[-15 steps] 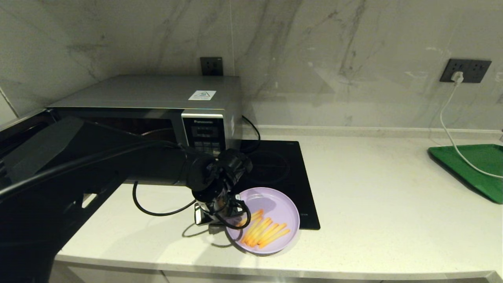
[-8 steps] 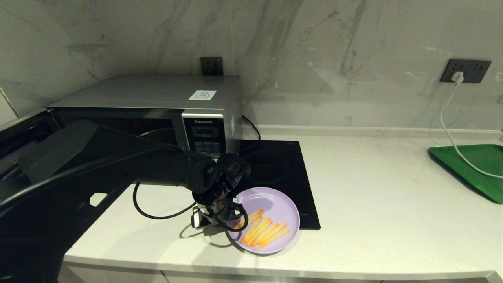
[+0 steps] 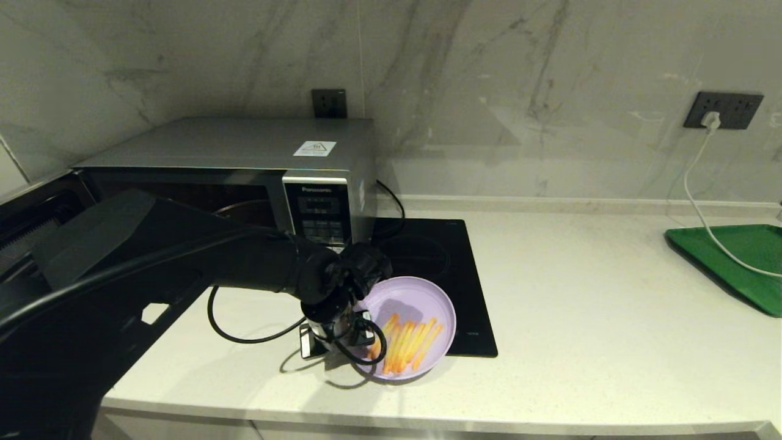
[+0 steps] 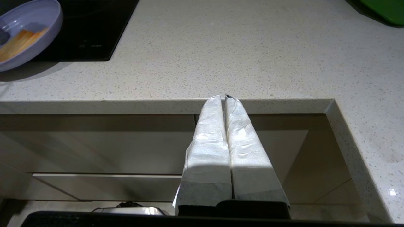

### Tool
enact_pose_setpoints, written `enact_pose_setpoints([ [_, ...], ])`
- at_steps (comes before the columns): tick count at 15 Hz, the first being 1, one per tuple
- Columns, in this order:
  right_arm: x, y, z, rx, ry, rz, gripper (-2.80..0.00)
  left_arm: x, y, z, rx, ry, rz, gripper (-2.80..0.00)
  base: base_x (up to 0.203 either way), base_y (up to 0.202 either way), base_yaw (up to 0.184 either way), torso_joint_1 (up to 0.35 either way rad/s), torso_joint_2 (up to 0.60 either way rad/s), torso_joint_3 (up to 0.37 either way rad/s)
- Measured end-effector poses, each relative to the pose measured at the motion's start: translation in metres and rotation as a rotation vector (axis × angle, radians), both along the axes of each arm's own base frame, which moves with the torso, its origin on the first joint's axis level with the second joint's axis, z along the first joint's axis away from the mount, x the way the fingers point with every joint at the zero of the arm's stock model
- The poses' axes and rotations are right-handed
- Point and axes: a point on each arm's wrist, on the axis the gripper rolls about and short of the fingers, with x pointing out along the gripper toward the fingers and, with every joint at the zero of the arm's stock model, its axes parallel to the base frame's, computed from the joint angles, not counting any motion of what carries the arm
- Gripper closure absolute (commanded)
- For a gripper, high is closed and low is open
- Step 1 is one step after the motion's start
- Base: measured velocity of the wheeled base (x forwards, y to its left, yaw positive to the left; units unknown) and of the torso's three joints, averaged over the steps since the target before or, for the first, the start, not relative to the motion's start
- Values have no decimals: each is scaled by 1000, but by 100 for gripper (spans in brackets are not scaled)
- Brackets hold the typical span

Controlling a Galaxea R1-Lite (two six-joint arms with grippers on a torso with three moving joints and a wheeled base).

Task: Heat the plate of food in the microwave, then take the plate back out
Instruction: Put the plate in the microwave oven

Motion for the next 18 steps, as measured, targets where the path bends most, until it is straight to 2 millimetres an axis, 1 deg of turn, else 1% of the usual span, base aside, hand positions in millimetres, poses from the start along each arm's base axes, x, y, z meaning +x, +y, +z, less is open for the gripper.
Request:
enact_pose_setpoints([
  [5, 0, 0, 0, 0, 0, 0, 0, -7, -5, 4, -3, -2, -18, 0, 0, 0, 0, 0, 0, 0],
  [11, 0, 0, 0, 0, 0, 0, 0, -19, -17, 27, -73, -55, -32, 0, 0, 0, 0, 0, 0, 0],
  [15, 0, 0, 0, 0, 0, 0, 0, -21, -16, 36, -128, -51, -29, 0, 0, 0, 0, 0, 0, 0],
  [18, 0, 0, 0, 0, 0, 0, 0, -24, -9, 45, -220, 2, -49, 0, 0, 0, 0, 0, 0, 0],
])
